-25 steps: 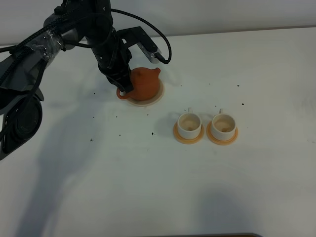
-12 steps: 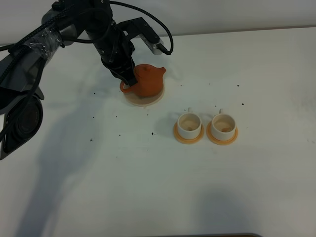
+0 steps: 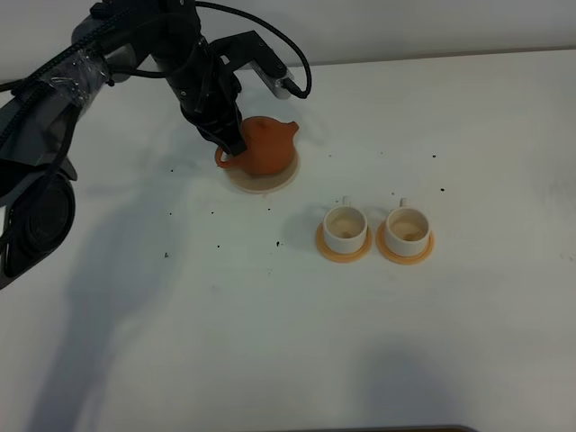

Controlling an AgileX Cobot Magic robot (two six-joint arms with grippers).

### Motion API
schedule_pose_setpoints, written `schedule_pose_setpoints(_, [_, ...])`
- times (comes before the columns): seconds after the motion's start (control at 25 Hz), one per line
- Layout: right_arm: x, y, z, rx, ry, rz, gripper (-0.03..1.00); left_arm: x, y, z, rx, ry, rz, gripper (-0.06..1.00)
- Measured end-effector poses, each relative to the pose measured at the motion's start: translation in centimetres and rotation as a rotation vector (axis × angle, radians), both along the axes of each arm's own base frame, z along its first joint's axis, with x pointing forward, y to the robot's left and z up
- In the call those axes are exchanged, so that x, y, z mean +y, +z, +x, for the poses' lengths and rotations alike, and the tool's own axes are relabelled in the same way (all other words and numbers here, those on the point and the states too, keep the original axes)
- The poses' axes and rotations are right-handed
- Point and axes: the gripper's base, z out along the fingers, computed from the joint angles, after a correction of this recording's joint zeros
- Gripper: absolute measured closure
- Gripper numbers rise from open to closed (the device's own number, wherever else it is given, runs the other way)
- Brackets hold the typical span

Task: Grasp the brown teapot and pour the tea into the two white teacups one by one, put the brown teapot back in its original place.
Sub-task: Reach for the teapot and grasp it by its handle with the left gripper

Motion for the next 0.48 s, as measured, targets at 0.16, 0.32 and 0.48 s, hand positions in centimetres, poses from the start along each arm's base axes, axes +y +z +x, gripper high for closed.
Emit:
schedule_pose_setpoints(0.16, [0.0, 0.0, 0.0, 0.0, 0.0, 0.0, 0.73, 0.11, 0.05, 0.03, -0.001, -0.002, 0.0, 0.83])
schedule_pose_setpoints(0.32, [0.0, 0.0, 0.0, 0.0, 0.0, 0.0, 0.73, 0.12, 0.22, 0.02, -0.005, -0.002, 0.0, 0.83])
schedule_pose_setpoints(0.48, [0.0, 0.0, 0.0, 0.0, 0.0, 0.0, 0.73, 0.09, 0.37, -0.01, -0.007, -0.006, -0.005, 0.83])
